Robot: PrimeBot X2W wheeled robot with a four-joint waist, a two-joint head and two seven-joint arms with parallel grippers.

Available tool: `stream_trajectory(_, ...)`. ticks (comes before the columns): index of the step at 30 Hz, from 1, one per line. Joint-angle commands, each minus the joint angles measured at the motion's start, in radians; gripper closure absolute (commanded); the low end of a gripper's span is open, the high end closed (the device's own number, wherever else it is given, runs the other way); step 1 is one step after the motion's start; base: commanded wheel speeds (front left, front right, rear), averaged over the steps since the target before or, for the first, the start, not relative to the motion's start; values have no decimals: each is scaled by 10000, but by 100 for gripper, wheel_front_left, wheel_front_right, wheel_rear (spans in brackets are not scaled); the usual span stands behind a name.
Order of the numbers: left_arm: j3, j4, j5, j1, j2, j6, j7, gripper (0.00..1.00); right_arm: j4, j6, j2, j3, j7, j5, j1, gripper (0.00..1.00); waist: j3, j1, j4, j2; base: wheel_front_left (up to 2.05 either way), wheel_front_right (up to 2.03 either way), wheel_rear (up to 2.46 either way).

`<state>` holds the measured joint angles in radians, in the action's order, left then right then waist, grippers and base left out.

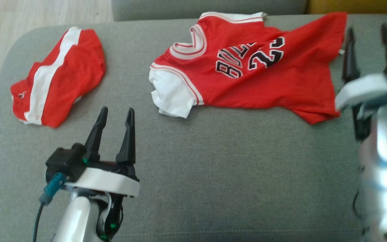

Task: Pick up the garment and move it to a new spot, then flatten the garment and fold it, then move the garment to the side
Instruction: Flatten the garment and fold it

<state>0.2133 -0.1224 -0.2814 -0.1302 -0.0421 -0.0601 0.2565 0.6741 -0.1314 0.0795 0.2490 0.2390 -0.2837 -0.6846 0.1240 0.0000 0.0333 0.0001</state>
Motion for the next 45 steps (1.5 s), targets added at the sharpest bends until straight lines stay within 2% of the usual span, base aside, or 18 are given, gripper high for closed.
stream_trajectory(1,-340,402,57,-145,-81,56,53,0,-633,7,-157,-431,112,368,230,0,-126,0,-127,-1,0,0,0)
stream_trajectory(10,-316,463,-18,-39,-81,105,53,0,-2752,7,-287,-1527,-109,2759,3245,0,-164,0,-395,-1,0,0,0)
stream_trajectory(15,-329,372,60,-104,-81,72,53,0,-3502,7,-290,-1826,-367,3108,3893,0,-36,0,-644,-1,0,0,0)
stream_trajectory(24,-295,-364,478,-567,-81,-35,53,0,-4422,7,-291,-1870,-718,3212,4084,0,367,0,-995,-1,0,0,0)
stream_trajectory(27,-306,-1148,862,-958,-132,-63,53,0,-4573,7,-291,-1926,-785,3230,4124,0,573,0,-1120,-1,0,0,0)
stream_trajectory(32,-400,-3295,1301,-2275,-444,136,29,0,-4816,7,-292,-2076,-853,3258,4057,0,1028,0,-1366,-1,0,0,0)
stream_trajectory(41,-525,-6545,1594,-4799,-999,425,13,0,-5226,7,-292,-2274,-891,3252,3796,0,1835,0,-1843,-1,0,0,0)
stream_trajectory(45,-446,-7692,1638,-5456,-1104,379,9,0,-5368,7,-292,-2232,-910,3219,3750,0,2048,0,-1951,-1,0,0,0)
